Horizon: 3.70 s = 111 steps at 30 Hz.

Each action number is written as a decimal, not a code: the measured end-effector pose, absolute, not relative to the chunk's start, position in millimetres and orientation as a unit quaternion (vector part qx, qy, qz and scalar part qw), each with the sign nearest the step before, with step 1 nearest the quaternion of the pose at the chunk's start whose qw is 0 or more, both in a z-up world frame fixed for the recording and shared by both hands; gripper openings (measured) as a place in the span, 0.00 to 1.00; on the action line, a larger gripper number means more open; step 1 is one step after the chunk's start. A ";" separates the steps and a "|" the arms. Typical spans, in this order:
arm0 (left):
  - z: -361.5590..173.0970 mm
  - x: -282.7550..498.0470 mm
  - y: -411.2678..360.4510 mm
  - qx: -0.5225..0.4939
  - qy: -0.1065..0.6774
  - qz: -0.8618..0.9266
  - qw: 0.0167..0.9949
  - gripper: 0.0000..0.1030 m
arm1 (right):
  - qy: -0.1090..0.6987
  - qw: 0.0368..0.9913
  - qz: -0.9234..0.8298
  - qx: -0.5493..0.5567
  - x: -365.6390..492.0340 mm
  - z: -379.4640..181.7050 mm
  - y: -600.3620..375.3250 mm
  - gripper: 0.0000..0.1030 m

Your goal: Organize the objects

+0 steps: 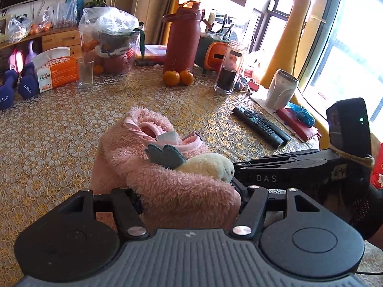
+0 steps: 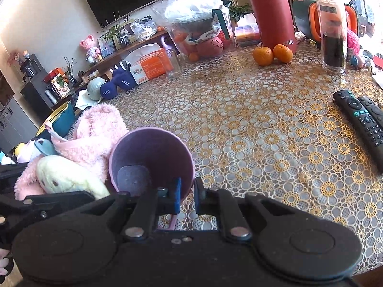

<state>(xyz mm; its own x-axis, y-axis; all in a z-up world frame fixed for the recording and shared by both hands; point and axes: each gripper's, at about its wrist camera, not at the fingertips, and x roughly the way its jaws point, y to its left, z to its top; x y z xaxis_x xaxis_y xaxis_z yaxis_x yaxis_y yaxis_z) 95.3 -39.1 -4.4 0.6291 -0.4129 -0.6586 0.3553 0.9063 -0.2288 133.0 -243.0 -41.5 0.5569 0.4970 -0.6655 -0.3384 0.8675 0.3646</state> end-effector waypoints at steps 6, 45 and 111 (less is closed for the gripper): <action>-13.4 113.7 -25.5 -0.057 0.389 -0.196 0.899 0.63 | 0.417 0.873 0.233 0.102 131.2 -43.1 -243.2 0.12; -10.8 99.2 6.1 0.010 0.363 -0.124 0.923 0.62 | 0.381 0.845 0.363 0.097 118.2 -42.2 -261.6 0.20; -52.5 103.1 -18.6 0.113 0.389 -0.129 0.905 0.60 | 0.415 0.795 0.263 0.356 145.2 -22.3 -242.8 0.03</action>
<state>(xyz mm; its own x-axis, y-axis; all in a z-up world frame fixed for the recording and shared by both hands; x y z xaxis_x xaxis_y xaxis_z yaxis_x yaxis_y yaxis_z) 103.1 -18.6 -52.5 0.6638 -0.1453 -0.7336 0.3207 0.9415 0.1037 145.2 -242.8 -22.3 0.5173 0.7131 -0.4732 -0.1226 0.6090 0.7836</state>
